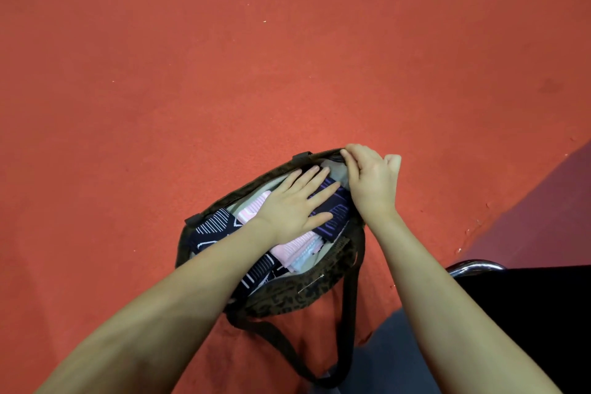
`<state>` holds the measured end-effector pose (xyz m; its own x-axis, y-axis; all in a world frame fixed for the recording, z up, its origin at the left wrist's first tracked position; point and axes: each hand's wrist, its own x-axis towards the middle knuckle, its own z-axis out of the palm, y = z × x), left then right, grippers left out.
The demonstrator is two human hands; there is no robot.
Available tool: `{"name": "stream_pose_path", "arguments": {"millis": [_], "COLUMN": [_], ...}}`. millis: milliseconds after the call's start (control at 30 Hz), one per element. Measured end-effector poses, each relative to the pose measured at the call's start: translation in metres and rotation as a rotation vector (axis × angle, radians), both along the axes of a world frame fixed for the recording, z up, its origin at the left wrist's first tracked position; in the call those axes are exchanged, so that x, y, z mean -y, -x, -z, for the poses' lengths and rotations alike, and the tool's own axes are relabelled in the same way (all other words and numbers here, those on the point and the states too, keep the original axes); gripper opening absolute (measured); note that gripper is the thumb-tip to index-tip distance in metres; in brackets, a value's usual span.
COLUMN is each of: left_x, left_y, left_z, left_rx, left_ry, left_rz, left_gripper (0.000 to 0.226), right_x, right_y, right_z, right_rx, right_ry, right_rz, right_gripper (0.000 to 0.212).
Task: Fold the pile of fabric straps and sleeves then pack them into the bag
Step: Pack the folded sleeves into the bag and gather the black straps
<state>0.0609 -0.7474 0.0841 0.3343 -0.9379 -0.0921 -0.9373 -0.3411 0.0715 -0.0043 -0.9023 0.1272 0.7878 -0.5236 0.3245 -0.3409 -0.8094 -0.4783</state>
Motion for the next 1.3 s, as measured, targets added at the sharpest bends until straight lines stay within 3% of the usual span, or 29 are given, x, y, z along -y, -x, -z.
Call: {"name": "stream_pose_path", "arguments": {"millis": [133,267,367,533,700,900,1300], "left_x": [-0.002,-0.011,-0.029,-0.097,-0.196,-0.353,-0.614], "left_y": [0.006,0.004,0.0,-0.013,-0.027,-0.036,-0.1], "left_z": [0.0,-0.014,-0.028,-0.055,-0.071,-0.071,-0.035], "left_rx": [0.067,0.077,0.065,0.124,0.093,0.071,0.073], "left_ry": [0.046,0.058,0.153,0.173,0.172,0.144,0.117], "left_rz": [0.005,-0.008,-0.093,-0.234,-0.479,-0.718,-1.041], "left_gripper": [0.063,0.062,0.058,0.052,0.053,0.051,0.045], "right_x": [-0.005,-0.01,-0.023,-0.084,-0.181,-0.339,-0.612], "right_y": [-0.002,-0.011,-0.014,-0.029,-0.059,-0.092,-0.196], "right_z": [-0.005,-0.01,-0.01,-0.02,-0.025,-0.016,0.014], "right_rx": [0.039,-0.043,-0.107,-0.124,-0.209,-0.277,-0.373], "right_ry": [0.038,0.078,0.163,0.167,0.149,0.105,0.109], "right_rz": [0.019,0.021,0.009,-0.118,-0.27,-0.522,-0.789], "right_gripper": [0.034,0.026,0.018,0.028,0.036,0.028,0.032]}}
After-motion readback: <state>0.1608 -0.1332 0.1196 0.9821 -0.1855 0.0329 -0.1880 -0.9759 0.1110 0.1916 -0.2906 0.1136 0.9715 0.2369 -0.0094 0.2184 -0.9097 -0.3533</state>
